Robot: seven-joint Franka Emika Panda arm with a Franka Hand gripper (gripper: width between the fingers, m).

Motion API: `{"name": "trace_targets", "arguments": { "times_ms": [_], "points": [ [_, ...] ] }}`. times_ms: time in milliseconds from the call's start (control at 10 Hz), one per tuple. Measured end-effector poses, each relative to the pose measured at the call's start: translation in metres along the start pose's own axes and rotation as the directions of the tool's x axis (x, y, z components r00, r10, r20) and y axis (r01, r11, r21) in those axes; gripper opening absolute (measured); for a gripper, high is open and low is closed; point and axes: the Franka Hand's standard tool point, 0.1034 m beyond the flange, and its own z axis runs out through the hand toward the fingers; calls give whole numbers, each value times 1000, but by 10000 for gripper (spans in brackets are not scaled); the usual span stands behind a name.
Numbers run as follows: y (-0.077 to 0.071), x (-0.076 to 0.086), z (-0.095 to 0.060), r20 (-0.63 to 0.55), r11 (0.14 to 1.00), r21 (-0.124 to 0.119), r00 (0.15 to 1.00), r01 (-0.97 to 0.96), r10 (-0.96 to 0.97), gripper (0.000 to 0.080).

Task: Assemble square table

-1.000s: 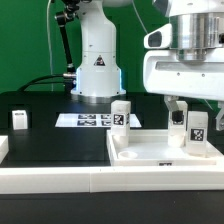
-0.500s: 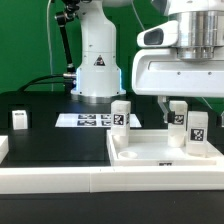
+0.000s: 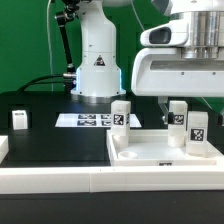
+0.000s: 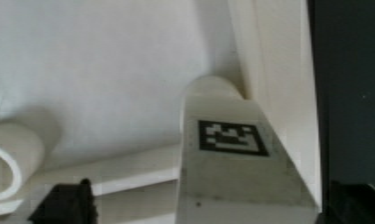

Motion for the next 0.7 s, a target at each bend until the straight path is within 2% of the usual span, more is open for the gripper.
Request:
{"name": "trace_targets", "arguments": {
  "times_ms": [200, 300, 400, 500, 700],
  "points": [
    [0, 0, 0, 0, 1000, 0, 1000, -2, 2, 387],
    [0, 0, 0, 0, 1000, 0, 1000, -10, 10, 387],
    [1, 0, 0, 0, 999, 0, 999, -32, 32, 288],
    [1, 0, 0, 1, 999, 0, 999, -42, 42, 288],
    [0, 0, 1, 1, 980, 1, 980, -200, 200, 288]
  ]
}}
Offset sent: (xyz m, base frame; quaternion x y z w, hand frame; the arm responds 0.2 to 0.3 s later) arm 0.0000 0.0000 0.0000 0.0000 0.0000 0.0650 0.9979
